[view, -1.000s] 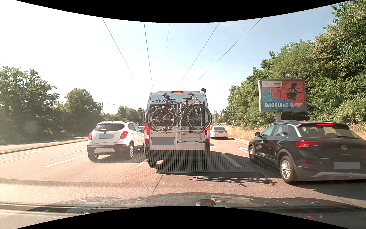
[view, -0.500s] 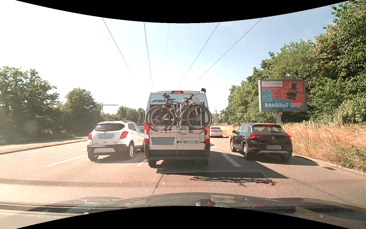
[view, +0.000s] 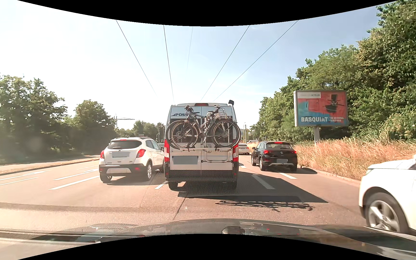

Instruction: Follow the waypoints while adhering to traffic rules and regulations

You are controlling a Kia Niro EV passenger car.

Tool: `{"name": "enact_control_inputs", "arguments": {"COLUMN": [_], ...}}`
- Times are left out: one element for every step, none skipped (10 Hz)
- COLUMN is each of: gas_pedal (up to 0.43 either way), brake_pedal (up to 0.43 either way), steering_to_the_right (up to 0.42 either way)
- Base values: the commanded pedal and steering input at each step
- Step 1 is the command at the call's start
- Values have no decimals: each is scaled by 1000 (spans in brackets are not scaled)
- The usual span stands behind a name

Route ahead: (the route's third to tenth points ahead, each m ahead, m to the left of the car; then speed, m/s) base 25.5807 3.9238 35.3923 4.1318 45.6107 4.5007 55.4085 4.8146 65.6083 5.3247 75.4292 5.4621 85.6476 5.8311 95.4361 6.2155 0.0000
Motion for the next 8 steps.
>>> {"name": "enact_control_inputs", "arguments": {"gas_pedal": [0,0,0,0,0,0,0,0], "brake_pedal": [207,207,207,207,207,207,207,207], "steering_to_the_right": [-2,-2,-2,-2,-2,-2,-3,-2]}}
